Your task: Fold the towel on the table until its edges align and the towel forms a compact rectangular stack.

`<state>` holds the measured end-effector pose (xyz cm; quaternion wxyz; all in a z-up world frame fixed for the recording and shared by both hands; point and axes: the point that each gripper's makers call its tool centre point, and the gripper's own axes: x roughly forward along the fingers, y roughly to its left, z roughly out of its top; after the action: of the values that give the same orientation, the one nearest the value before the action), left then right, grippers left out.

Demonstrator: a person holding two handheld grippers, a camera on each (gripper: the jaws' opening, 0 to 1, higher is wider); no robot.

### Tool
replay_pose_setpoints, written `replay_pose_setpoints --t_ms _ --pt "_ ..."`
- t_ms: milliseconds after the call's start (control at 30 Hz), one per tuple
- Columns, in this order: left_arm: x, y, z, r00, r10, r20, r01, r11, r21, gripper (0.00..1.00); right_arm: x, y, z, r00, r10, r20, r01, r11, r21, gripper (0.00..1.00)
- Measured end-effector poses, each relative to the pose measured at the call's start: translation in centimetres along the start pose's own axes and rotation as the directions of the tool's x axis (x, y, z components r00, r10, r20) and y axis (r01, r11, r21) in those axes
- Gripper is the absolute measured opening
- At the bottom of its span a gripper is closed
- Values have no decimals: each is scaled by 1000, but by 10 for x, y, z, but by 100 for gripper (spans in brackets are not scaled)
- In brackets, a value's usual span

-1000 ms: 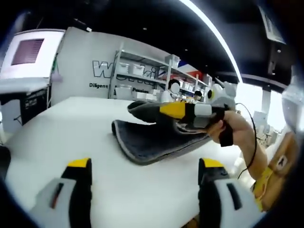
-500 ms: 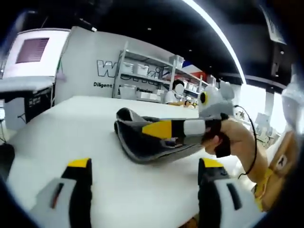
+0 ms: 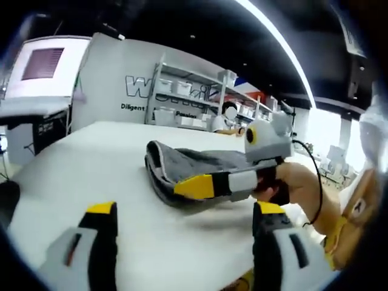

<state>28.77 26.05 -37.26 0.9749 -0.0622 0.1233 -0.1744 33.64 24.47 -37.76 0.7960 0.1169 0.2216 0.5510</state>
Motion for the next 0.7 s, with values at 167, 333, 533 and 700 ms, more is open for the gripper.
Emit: replay_pose_setpoints --t_ms 167,333,533,700 --pt "-2 -1 2 1000 10 5 -10 1000 0 97 -35 3 26 994 11 108 -14 999 36 21" --pt "1 -5 1 1000 10 -1 -10 1000 0 97 -79 -8 50 982 -42 182 49 998 -36 22" --pt "6 -15 2 1000 -7 -8 7 1000 12 97 -154 -54 48 960 -221 175 245 960 -136 25" --pt "9 -22 5 1000 -24 -15 25 999 32 97 -251 -105 29 866 -484 124 500 828 -255 30"
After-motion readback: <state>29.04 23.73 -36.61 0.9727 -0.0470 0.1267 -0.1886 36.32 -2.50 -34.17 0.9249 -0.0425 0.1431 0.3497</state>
